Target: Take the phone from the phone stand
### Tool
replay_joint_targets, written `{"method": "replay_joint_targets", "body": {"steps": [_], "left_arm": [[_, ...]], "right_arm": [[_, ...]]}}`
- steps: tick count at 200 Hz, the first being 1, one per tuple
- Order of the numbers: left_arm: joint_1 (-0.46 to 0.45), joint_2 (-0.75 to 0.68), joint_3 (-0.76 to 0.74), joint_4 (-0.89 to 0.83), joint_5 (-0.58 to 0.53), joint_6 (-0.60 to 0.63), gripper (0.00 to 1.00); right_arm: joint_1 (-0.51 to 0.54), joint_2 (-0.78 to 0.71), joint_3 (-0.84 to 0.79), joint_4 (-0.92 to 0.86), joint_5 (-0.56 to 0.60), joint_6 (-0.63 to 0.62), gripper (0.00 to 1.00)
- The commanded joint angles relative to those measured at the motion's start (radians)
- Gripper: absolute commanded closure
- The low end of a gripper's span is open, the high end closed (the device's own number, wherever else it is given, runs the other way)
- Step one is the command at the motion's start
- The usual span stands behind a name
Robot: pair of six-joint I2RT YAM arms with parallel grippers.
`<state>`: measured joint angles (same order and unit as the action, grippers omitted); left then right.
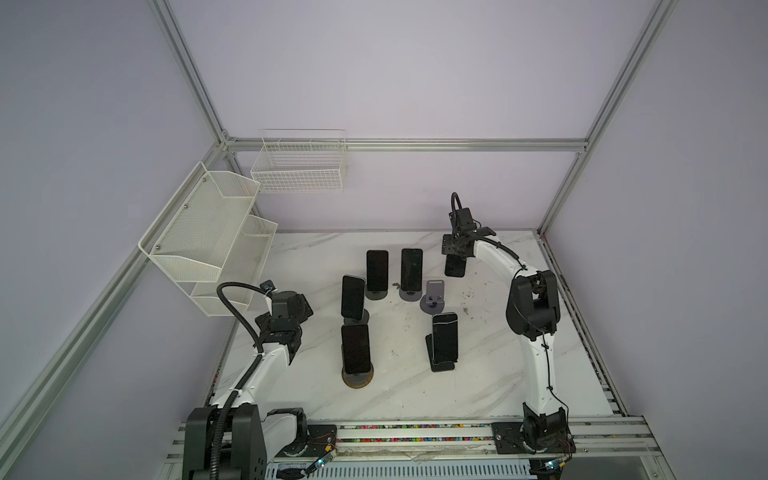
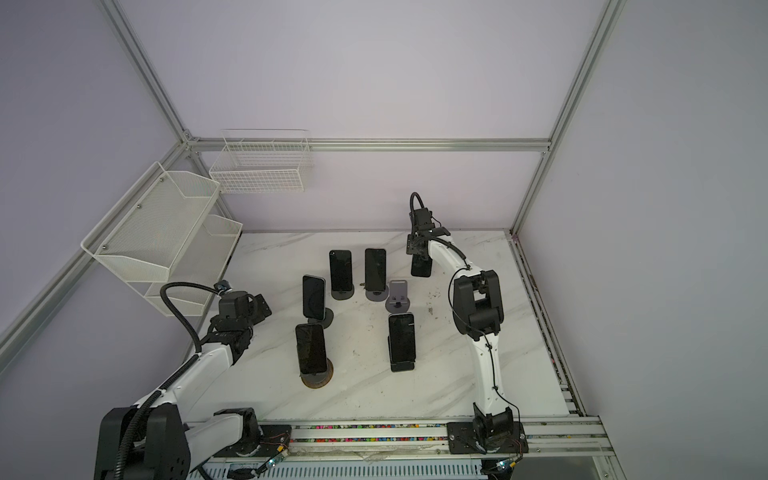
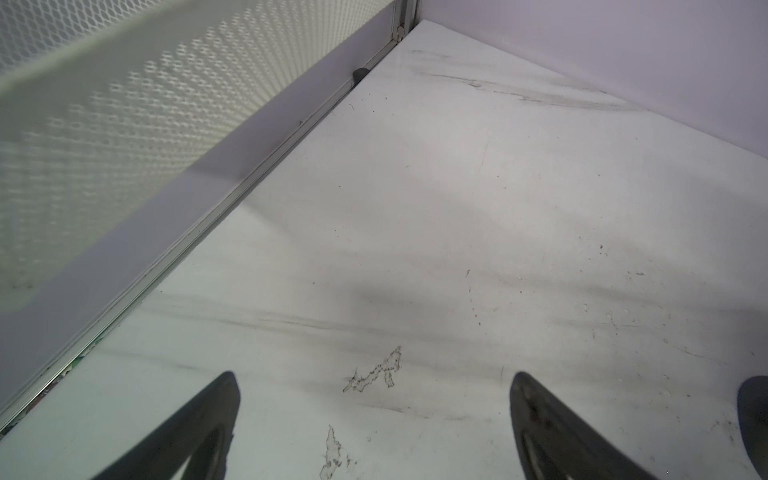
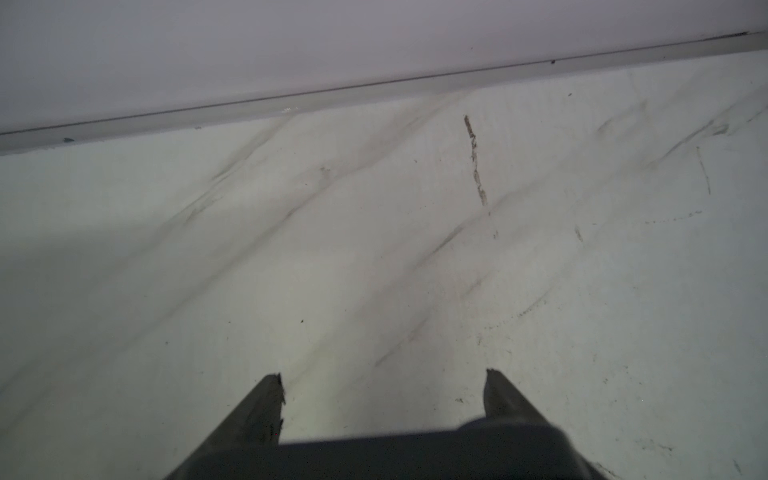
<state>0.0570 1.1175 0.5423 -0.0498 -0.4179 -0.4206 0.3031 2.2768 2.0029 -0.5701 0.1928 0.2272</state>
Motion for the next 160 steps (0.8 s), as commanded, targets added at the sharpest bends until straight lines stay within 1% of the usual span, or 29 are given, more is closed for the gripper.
{"method": "replay_joint_targets", "body": {"steps": [1, 25, 79, 109, 135, 160], "left_arm": [[0.007, -0.048, -0.047, 0.082, 0.021, 0.001, 0.00], [0.007, -0.054, -0.050, 0.078, 0.050, 0.018, 0.00], [0.008, -0.076, -0.071, 0.110, 0.083, 0.042, 0.00], [0.007, -0.058, -0.088, 0.139, 0.101, 0.100, 0.00], [0.009, -0.018, -0.113, 0.171, 0.084, 0.100, 0.00], [0.009, -0.008, -0.100, 0.169, 0.102, 0.103, 0.01]], "right_arm": [[-0.025, 0.010, 0.029, -0.048, -0.031, -0.055, 0.37], [-0.026, 0.026, 0.029, -0.068, -0.049, -0.112, 0.37], [-0.030, 0.084, 0.084, -0.186, -0.084, -0.150, 0.38], [-0.030, 0.127, 0.116, -0.230, -0.099, -0.153, 0.38], [-0.030, 0.143, 0.102, -0.230, -0.098, -0.149, 0.38], [-0.031, 0.159, 0.093, -0.237, -0.094, -0.144, 0.38]]}}
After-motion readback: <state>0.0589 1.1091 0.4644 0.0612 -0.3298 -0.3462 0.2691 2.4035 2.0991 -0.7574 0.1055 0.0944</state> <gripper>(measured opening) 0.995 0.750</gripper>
